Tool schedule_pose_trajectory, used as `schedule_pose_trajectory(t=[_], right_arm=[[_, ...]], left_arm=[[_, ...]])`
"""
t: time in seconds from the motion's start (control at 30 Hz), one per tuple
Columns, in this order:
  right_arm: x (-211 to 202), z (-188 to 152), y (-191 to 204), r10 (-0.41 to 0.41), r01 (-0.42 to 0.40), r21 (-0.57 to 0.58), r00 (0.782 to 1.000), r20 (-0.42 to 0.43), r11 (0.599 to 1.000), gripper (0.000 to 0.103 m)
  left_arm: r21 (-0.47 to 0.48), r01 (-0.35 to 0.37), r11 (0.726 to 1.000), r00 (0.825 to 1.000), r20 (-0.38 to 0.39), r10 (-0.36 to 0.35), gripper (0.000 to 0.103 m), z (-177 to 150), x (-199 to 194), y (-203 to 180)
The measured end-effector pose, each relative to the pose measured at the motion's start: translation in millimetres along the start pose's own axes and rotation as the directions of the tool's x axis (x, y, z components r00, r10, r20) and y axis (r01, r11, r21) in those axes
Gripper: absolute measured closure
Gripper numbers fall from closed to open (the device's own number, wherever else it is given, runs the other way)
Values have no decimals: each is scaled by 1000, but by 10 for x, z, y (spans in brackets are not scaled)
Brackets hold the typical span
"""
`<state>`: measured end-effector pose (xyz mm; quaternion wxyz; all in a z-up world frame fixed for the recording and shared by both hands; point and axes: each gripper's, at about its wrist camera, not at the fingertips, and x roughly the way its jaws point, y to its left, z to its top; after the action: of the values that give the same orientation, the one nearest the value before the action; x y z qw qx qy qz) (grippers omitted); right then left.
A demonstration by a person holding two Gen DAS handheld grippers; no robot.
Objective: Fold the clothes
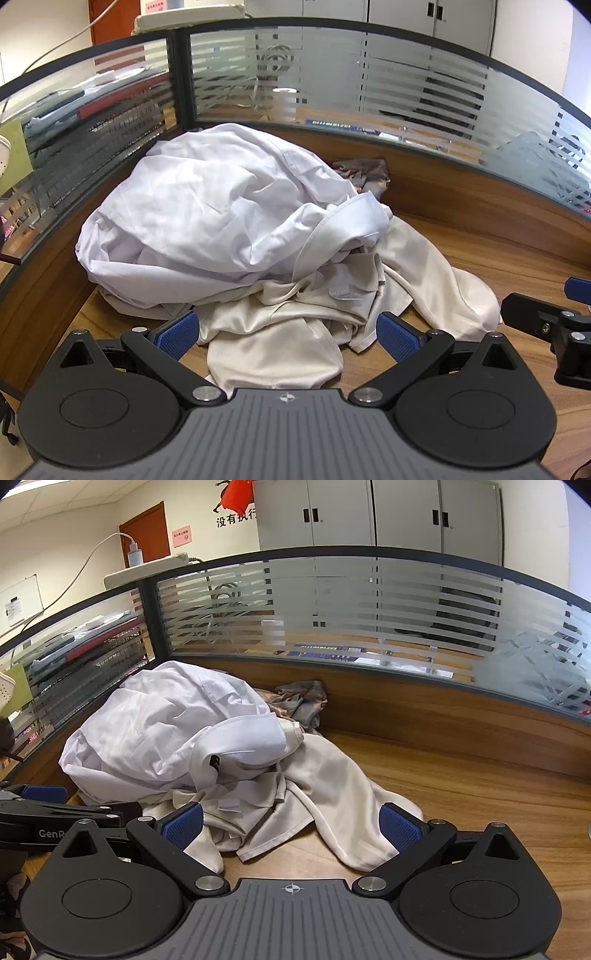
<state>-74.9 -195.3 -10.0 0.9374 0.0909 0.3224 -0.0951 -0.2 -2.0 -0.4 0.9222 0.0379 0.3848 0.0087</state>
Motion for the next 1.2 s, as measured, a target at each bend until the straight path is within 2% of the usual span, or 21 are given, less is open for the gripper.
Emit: schedule_pose_trajectory(t=[0.3, 1.2], right_arm=[[-16, -18, 1, -19, 19, -8, 1000, 1, 1000, 1], [8, -18, -18, -23, 23, -1, 1000, -9, 1000, 1]], left_arm=[[-39, 36, 999, 999, -25, -37, 0, 13, 20, 61], [-9, 26, 1000, 998, -51, -27, 0, 29, 87, 13]])
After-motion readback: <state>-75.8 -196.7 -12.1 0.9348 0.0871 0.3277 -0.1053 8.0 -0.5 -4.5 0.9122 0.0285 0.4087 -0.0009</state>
